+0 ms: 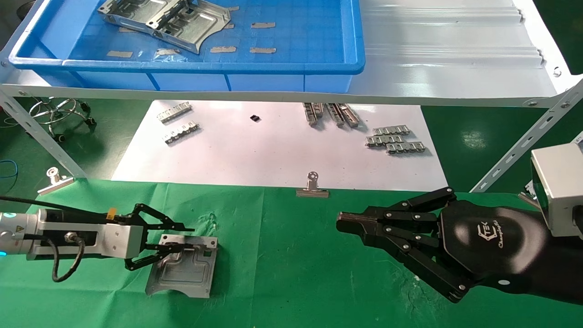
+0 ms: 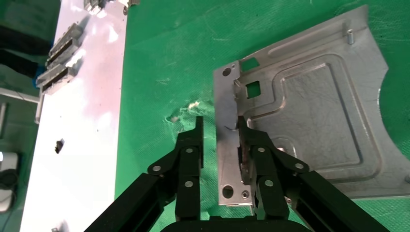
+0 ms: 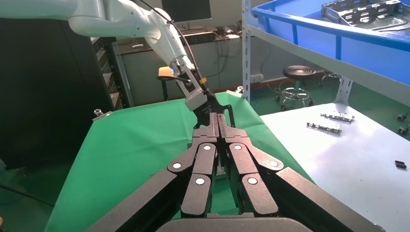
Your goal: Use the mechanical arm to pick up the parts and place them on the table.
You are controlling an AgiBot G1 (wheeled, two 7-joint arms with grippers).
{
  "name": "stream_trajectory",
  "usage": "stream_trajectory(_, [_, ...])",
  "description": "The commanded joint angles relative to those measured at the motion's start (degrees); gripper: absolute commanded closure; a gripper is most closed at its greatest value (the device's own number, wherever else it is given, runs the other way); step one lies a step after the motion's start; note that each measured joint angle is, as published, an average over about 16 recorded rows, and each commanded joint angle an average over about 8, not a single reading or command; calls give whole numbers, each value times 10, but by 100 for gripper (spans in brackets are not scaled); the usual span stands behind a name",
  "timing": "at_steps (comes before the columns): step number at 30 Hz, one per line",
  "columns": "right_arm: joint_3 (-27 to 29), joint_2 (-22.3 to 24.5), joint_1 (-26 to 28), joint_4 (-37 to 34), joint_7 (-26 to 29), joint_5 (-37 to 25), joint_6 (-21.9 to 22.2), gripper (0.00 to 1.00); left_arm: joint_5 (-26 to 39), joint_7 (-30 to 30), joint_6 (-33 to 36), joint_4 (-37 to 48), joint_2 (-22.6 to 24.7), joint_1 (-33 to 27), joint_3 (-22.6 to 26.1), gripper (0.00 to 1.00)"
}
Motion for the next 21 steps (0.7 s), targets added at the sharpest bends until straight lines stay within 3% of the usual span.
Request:
stream_trajectory(1, [0,0,0,0,0,0,0,100,0,7,2,4,1,-1,0,0])
stream_trajectory(21, [0,0,0,0,0,0,0,100,-15,10,30,35,4,-11,-10,0])
